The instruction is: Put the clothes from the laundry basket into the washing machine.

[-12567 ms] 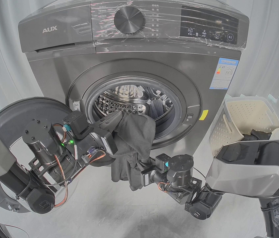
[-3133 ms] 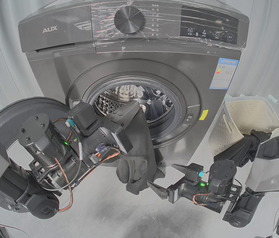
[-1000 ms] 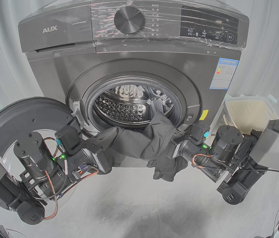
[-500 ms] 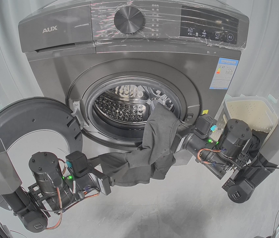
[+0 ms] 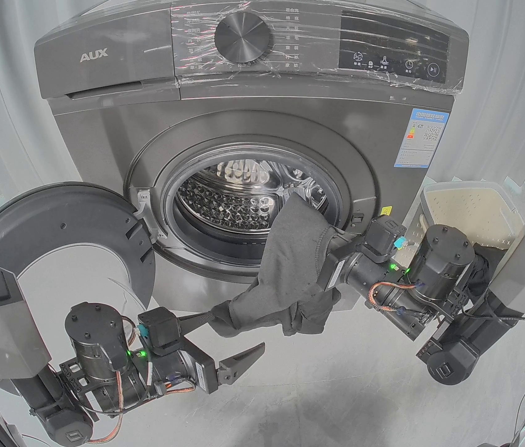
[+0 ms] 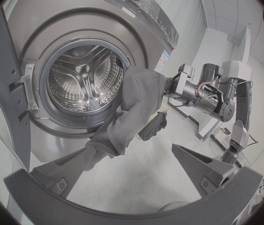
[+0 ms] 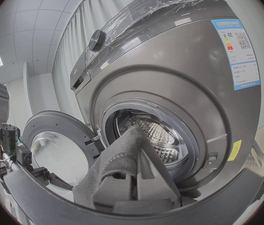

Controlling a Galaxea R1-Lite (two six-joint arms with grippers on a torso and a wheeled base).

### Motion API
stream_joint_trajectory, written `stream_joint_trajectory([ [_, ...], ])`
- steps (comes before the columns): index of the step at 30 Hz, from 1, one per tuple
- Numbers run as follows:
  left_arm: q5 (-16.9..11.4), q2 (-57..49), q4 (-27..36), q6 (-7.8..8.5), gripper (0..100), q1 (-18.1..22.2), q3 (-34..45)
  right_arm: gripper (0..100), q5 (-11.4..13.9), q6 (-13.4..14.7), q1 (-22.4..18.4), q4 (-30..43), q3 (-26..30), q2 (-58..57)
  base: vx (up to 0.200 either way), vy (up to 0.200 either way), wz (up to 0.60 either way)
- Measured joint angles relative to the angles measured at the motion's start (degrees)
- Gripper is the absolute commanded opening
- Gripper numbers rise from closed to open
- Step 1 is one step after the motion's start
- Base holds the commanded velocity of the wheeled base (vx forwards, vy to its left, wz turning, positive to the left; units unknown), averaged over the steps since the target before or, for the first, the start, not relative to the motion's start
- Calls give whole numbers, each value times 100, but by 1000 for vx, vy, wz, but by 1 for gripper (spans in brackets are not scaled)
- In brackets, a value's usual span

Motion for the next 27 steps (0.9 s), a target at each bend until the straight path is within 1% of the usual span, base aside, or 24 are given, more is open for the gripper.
stream_joint_trajectory([
  [4,49,33,0,24,100,-34,111,0,-2,-2,5,2,15,-44,0,0,0],
  [10,62,212,5,84,100,-9,483,0,0,-2,-39,6,15,-152,0,0,0],
  [14,62,319,0,98,100,-4,505,0,-2,0,-17,6,26,-212,0,0,0],
  [21,68,427,0,87,100,27,118,0,0,0,90,5,118,-257,0,0,0],
  [27,93,645,-4,82,100,132,-631,0,0,26,251,2,201,-276,0,0,0],
])
